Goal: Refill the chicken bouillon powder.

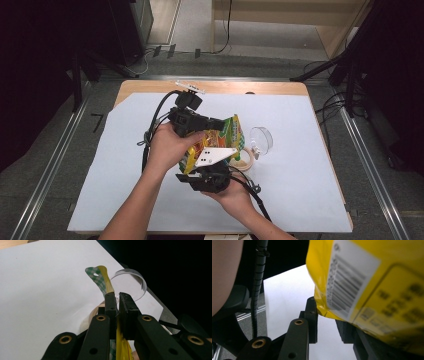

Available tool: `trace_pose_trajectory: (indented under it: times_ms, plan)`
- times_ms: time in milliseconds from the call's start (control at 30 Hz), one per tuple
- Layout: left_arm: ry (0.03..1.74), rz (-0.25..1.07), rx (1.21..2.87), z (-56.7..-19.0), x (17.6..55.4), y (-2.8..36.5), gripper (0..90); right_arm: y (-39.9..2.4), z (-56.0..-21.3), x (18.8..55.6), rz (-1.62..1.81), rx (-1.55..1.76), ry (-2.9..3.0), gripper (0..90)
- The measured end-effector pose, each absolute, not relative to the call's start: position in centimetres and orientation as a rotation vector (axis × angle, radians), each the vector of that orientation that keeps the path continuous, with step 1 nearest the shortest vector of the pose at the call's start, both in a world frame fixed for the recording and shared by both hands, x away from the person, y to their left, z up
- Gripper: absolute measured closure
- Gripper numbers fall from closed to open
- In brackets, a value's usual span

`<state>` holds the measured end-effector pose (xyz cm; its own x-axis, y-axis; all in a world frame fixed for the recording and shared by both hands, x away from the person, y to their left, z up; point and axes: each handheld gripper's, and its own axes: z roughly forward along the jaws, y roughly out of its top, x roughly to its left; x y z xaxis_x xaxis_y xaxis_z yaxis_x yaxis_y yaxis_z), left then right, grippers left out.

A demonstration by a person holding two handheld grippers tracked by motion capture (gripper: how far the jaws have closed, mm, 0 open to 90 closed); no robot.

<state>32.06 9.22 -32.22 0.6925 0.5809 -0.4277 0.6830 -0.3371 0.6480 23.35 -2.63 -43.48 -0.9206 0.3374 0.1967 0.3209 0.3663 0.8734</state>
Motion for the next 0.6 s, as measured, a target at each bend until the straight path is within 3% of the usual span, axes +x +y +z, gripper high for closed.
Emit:
trace_pose_trajectory:
  times_ms: [600]
  plan:
    - [0.959, -0.147, 2.034, -32.42, 32.17, 9.30, 84.9, -2.70, -43.51, 23.32, 1.635, 0.614, 2.589, 74.0]
